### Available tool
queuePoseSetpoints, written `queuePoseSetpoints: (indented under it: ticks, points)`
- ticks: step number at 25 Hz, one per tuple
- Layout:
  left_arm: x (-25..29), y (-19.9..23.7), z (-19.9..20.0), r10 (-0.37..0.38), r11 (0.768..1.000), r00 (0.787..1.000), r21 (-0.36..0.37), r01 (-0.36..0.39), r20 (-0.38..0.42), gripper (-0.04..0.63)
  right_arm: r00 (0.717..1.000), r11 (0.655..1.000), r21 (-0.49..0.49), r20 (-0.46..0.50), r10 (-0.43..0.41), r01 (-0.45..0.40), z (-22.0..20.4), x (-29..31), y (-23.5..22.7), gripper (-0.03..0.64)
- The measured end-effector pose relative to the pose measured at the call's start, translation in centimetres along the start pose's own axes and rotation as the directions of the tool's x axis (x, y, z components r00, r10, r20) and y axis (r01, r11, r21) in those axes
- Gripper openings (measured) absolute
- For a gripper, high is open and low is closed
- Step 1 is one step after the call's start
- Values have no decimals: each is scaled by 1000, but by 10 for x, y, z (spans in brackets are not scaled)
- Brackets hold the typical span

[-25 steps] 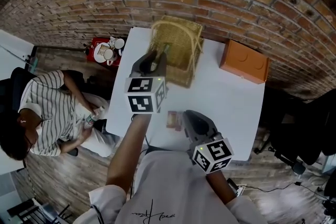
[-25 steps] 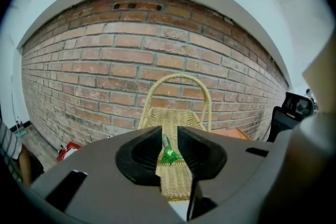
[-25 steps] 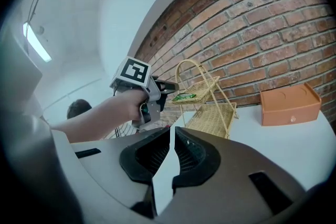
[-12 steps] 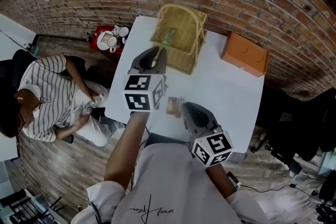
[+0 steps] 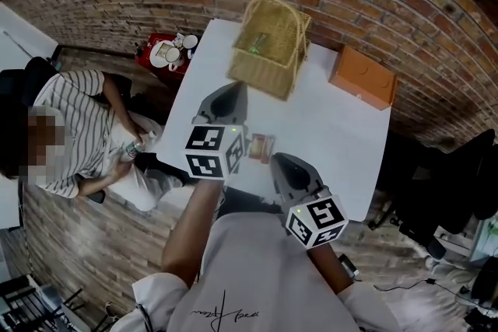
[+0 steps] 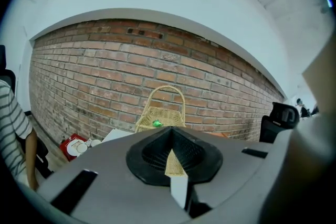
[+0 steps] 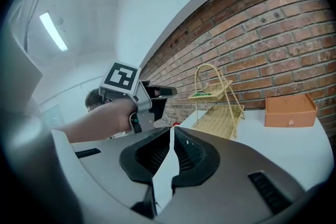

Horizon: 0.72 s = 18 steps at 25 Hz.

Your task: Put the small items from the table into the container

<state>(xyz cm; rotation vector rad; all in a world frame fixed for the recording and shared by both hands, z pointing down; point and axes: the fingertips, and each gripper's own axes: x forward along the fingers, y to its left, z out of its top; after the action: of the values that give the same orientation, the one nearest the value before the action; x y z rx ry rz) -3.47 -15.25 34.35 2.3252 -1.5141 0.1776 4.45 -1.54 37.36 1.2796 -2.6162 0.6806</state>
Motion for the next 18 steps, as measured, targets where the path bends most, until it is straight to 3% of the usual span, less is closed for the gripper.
queuePoseSetpoints:
  ticks: [11, 18]
  points:
    - [-46, -19, -28, -6, 1000, 1000, -18, 6, -2, 11, 1000, 999, -43, 13, 20, -20, -5, -18, 20, 23]
    - [-68, -28, -49, -20, 998, 1000, -67, 19, -13, 11, 1000, 999, -52, 17, 15, -14, -6, -26, 24, 23]
